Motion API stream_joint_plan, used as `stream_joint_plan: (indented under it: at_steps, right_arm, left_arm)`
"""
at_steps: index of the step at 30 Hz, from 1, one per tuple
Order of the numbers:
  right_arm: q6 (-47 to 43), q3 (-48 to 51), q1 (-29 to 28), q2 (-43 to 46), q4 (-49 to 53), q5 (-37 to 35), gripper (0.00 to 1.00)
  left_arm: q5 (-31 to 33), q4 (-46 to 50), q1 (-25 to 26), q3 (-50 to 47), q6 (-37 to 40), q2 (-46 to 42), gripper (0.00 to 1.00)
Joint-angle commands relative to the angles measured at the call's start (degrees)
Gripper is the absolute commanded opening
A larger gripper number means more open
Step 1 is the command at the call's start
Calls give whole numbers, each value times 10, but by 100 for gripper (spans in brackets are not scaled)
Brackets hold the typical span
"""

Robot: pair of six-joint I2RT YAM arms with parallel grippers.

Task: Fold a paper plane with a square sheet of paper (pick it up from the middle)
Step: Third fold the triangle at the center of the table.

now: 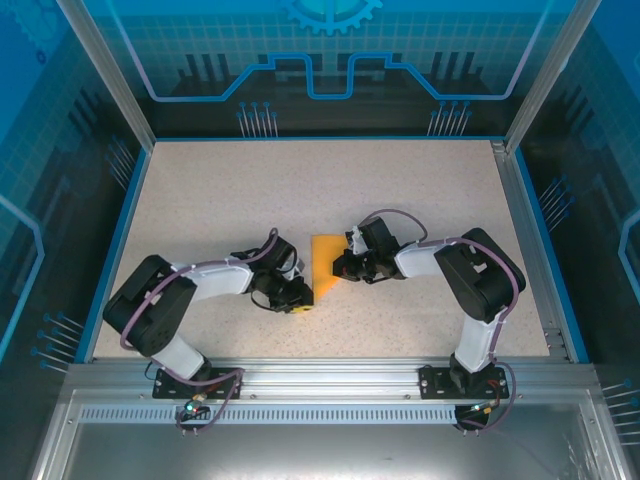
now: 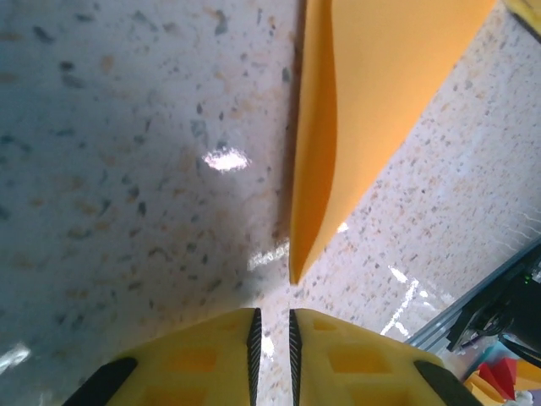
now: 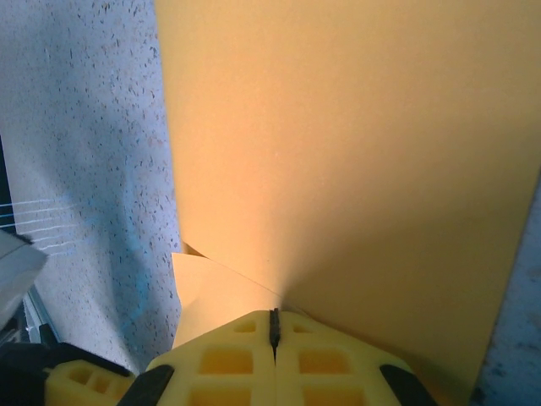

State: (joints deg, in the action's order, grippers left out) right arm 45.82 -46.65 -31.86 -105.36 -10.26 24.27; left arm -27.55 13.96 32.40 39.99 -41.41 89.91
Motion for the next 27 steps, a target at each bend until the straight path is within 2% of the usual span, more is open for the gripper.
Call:
stream_joint_plan:
  at_steps: [1,4,13,20,24,27]
  right_arm:
    - [-10,4,-2,-28,68,-57,2]
    - [-10,1,-2,-28,70,-57,2]
    - [-8,-2,-3,-17,75,-60,3]
    - [-15,-17,1,7,80,-45,4]
    - [-26,-16,-2,57,82,-41,6]
    - [-32,-7,-11,86,83,-40,4]
  left_arm:
    - [18,31,-4,24,17,-36,20]
    - [21,16,-5,51,15,-25,21]
    - [20,-18,-5,116,16,87,18]
    - [47,-10,-5,98,32,124,15]
    - [67,5,-6,89,45,126,14]
    - [68,-1,-7,83,44,126,13]
